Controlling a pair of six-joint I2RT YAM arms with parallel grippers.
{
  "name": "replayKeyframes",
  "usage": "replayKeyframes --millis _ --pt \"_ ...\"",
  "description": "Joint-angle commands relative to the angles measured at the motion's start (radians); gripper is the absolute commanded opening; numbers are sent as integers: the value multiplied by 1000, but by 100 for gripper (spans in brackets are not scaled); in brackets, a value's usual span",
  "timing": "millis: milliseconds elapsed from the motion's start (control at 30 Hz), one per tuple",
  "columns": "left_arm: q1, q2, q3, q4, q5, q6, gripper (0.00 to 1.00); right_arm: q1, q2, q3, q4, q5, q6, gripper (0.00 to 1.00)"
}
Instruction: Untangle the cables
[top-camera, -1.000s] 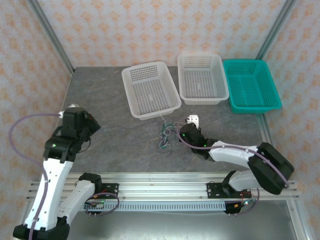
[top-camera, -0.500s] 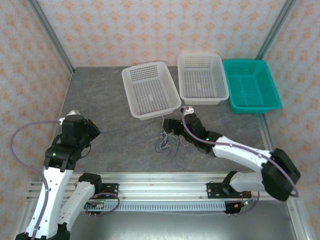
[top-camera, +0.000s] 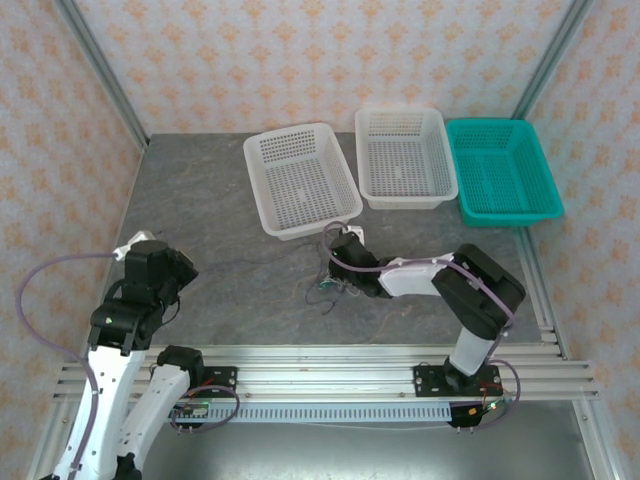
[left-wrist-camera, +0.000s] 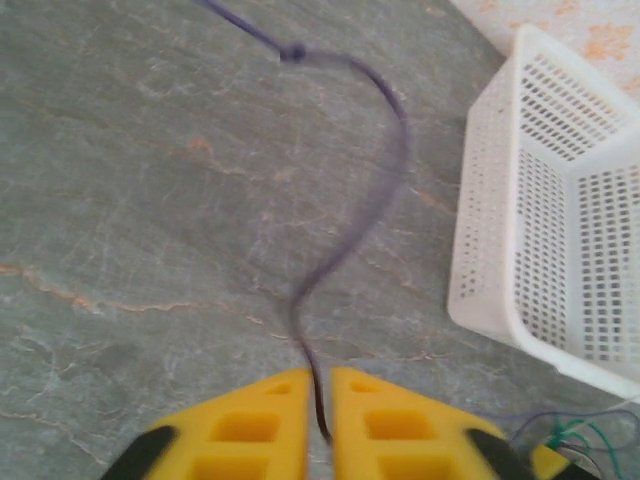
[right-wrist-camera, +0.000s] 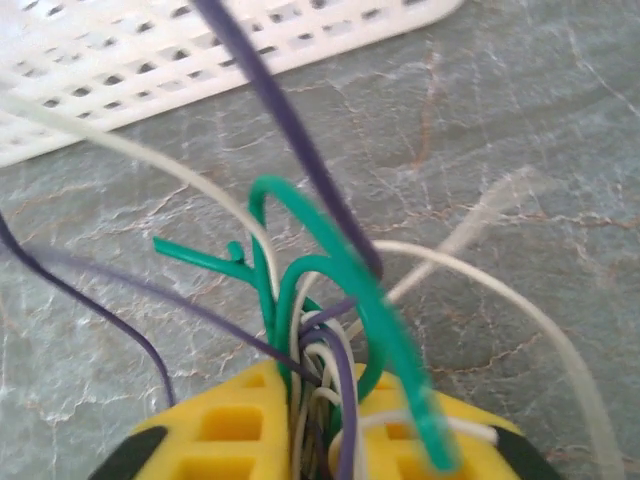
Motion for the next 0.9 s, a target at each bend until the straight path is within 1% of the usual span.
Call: replayKeyframes --millis 0,33,167,200,233,267,333,400,433,567,667,767,833,867 --pt "9 -23 -72 -8 -34 -12 28 3 -129 -82 51 13 -75 2" --pt "8 -30 -96 17 -14 -9 34 2 -186 -98 43 10 -107 0" --pt "8 -66 -164 111 63 15 52 1 -368 -104 -57 -9 -220 0" --pt "8 -77 -169 128 88 27 55 0 -400 -102 -79 -9 -237 0" --pt "7 -90 -174 162 141 50 57 -1 -438 -97 -105 -8 -261 0" --pt "6 -105 -183 214 218 78 57 -2 -475 -91 -128 -11 -286 0" --pt "-12 -133 -193 296 323 103 57 -4 -536 -72 -167 -26 -325 0" --pt "-55 -159 -191 369 394 140 57 -4 -591 -57 -189 -51 -364 0" --pt "-86 -171 -187 397 404 158 57 -4 -611 -46 -202 -70 -380 0" --pt "-204 -181 -174 482 409 253 56 -4 -653 3 -257 -163 -408 0" --pt "-309 -123 -169 553 411 294 56 -4 -658 36 -285 -224 -393 0" --pt "-476 -33 -144 605 307 375 57 -3 -657 51 -295 -258 -375 0" --pt "-604 39 -113 630 206 449 61 -1 -652 57 -307 -271 -374 0" --pt "-643 74 -99 643 170 468 64 -1 -648 60 -314 -277 -375 0"
